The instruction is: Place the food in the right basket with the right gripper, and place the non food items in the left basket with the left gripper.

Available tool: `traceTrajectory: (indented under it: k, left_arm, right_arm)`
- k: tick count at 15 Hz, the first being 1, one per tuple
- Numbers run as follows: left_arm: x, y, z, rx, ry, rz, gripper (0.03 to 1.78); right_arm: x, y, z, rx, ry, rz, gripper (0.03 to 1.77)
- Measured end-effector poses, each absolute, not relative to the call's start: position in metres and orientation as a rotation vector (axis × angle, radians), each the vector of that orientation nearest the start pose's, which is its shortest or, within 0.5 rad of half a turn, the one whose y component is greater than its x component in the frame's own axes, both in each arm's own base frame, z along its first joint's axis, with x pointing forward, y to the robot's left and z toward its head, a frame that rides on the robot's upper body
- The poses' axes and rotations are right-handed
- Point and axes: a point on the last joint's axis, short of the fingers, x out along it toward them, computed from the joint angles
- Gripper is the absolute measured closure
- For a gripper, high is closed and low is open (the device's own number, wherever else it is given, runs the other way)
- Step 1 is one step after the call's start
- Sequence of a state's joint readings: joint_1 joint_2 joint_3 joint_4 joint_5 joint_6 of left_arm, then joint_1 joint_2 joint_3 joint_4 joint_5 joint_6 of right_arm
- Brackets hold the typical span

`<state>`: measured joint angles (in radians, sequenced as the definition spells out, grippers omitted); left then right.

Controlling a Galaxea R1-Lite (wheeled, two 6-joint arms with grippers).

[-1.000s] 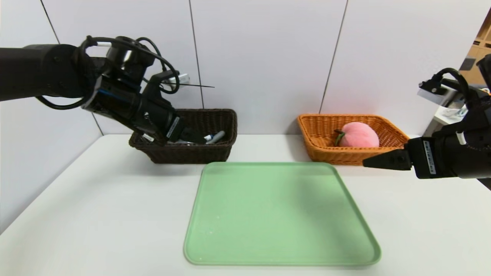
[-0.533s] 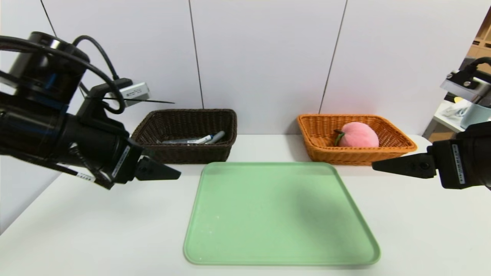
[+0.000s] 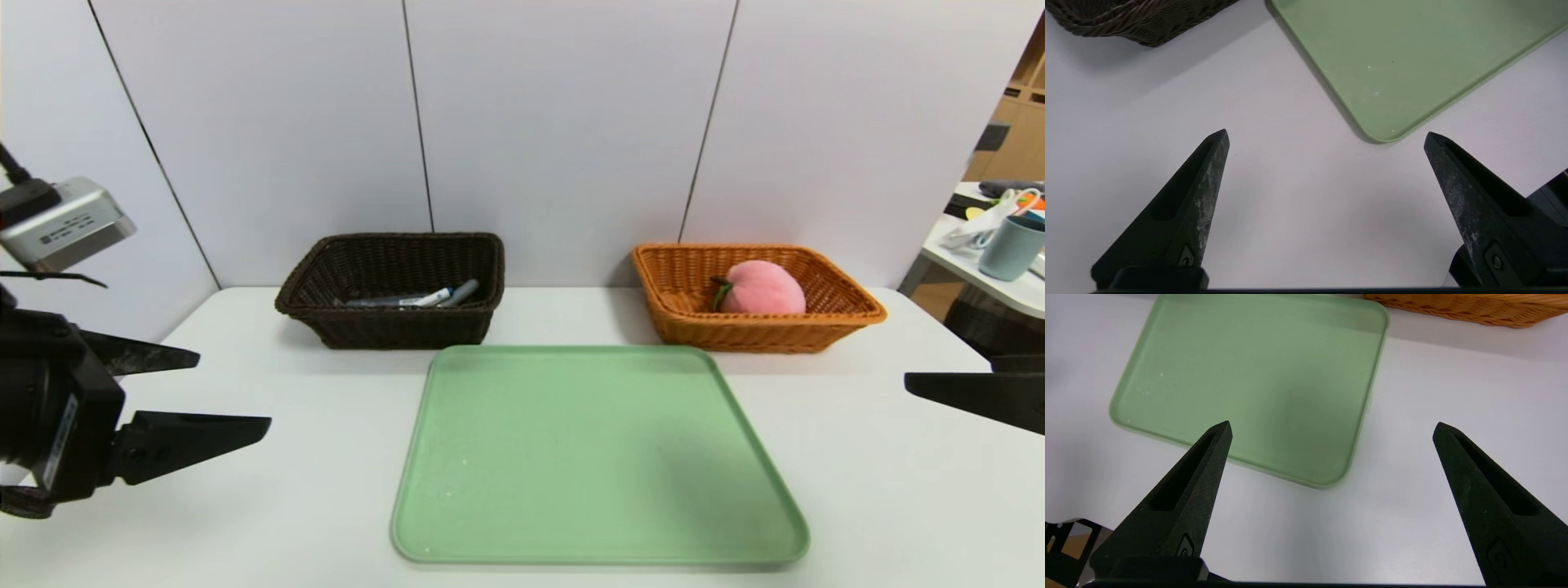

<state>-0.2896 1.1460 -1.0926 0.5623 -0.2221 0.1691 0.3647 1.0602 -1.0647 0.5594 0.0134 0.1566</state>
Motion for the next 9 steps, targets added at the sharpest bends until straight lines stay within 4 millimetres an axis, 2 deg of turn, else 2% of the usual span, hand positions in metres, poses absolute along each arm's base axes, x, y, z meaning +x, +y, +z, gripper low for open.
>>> traceTrajectory:
  k: [6, 9]
  left_arm:
    - [0.093, -0.017, 0.281, 0.146, 0.488, -0.382, 0.12]
    - [0.072, -0.009, 0.273, 0.129, 0.462, -0.312, 0.12]
  right_arm:
    - [0.068, 0.018, 0.286, 0.059, 0.454, 0.243, 0.10]
    - [0.049, 0.011, 0.283, 0.071, 0.405, 0.198, 0.10]
